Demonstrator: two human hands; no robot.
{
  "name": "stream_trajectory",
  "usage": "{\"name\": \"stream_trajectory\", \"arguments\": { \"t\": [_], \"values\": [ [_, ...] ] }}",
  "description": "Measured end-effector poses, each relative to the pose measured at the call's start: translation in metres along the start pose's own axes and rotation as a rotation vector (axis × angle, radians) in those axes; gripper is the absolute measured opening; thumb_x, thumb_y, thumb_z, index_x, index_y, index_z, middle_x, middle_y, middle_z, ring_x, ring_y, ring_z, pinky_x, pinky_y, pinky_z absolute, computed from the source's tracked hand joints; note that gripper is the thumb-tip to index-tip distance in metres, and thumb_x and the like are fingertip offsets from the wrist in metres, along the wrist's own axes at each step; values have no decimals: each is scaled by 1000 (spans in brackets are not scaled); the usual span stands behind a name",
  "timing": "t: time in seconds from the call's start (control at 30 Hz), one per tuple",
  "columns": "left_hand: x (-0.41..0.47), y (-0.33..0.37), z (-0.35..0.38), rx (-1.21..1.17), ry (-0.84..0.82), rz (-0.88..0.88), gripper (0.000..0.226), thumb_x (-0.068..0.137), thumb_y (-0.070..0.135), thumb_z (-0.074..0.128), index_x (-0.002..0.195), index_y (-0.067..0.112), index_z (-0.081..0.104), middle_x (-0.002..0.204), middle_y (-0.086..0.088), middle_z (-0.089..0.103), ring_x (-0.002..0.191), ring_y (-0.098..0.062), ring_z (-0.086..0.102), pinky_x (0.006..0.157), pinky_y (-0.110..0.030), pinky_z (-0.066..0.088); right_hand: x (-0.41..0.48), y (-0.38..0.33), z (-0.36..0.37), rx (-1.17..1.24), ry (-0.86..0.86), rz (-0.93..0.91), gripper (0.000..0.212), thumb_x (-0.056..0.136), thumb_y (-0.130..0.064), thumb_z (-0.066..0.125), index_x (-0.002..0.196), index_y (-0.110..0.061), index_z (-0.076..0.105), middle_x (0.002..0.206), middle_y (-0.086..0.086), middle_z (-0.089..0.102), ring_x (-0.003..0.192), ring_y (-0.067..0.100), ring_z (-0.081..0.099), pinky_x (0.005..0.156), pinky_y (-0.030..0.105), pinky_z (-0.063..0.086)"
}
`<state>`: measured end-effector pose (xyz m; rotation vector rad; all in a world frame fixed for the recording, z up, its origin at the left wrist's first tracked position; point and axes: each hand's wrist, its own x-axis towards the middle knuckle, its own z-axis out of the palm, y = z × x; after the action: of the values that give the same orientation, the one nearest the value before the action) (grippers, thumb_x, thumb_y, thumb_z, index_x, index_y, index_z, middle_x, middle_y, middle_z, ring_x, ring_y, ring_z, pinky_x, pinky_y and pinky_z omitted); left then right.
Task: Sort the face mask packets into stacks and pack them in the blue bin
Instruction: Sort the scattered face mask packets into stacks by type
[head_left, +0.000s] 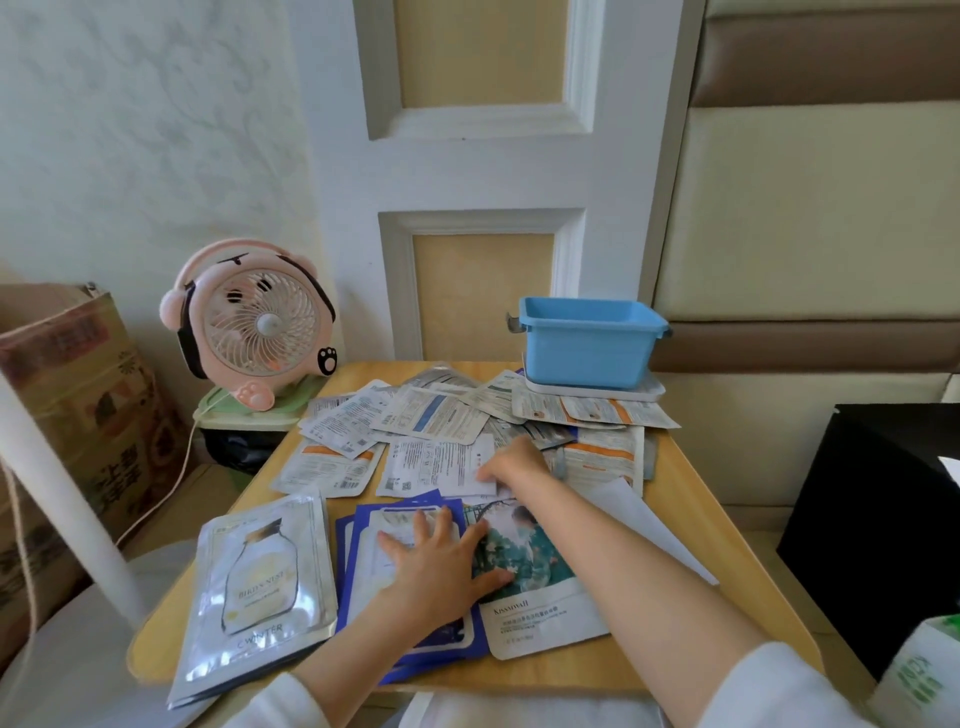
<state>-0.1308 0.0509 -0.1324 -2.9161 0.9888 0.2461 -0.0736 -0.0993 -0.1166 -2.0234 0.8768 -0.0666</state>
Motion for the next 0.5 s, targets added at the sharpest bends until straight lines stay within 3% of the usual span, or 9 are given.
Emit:
{"name": "stream_trajectory", "arguments": {
  "t": [0.13, 0.2, 0.27, 0.3, 0.37, 0.43, 0.47, 0.5],
  "values": [
    [0, 1, -4, -6, -24, 7, 71, 86, 68, 33, 146, 35, 14, 155, -6, 8, 142, -35, 5, 104, -71, 11, -1, 4, 1, 19, -54, -6, 59, 77, -16, 74, 126, 0, 46, 125, 14, 57, 110, 31, 58, 85, 37, 53],
    [0, -1, -4, -138, 13, -11, 79, 83, 67, 44, 145, 26, 18, 151, -8, 14, 140, -33, 13, 106, -68, 15, -1, 3, -2, 264, -134, -18, 38, 78, -10, 72, 112, 1, 57, 104, 13, 66, 86, 23, 65, 65, 25, 55],
    [4, -7, -7, -425, 233, -81, 86, 77, 58, 61, 140, 13, 22, 141, -10, 22, 133, -27, 25, 112, -55, 23, -9, 0, -15, 548, -209, -34, 11, 82, -4, 65, 92, -3, 62, 80, 9, 65, 60, 15, 59, 40, 18, 44],
    [8, -10, -11, -542, 397, -101, 87, 76, 52, 66, 138, 8, 23, 137, -11, 24, 130, -26, 27, 114, -46, 24, -14, -2, -25, 641, -233, -62, 5, 82, -3, 63, 87, -4, 61, 77, 9, 64, 57, 15, 58, 38, 18, 41],
    [18, -17, -23, -595, 623, -126, 98, 73, 43, 74, 142, 3, 18, 139, -15, 24, 134, -29, 23, 114, -41, 18, -25, -8, -43, 712, -326, -166, 6, 82, -3, 61, 87, -4, 60, 80, 11, 65, 62, 17, 62, 43, 18, 44],
    [26, -21, -36, -590, 616, -143, 99, 73, 42, 74, 145, 7, 16, 148, -13, 24, 140, -29, 21, 115, -46, 5, -38, -15, -56, 676, -449, -279, 6, 83, -4, 60, 88, -6, 59, 85, 11, 66, 70, 18, 66, 53, 20, 51],
    [30, -22, -41, -576, 597, -118, 84, 77, 40, 71, 143, 12, 27, 146, -11, 35, 135, -27, 33, 115, -48, 4, -42, -16, -60, 644, -515, -336, 3, 84, -5, 60, 87, -7, 60, 86, 11, 66, 75, 19, 67, 60, 22, 53],
    [31, -21, -44, -581, 621, -71, 60, 83, 34, 68, 134, 14, 44, 134, -11, 52, 118, -27, 51, 115, -49, 15, -46, -16, -64, 617, -573, -394, 2, 86, -9, 60, 88, -8, 61, 88, 9, 67, 82, 20, 66, 69, 25, 55]
  ]
}}
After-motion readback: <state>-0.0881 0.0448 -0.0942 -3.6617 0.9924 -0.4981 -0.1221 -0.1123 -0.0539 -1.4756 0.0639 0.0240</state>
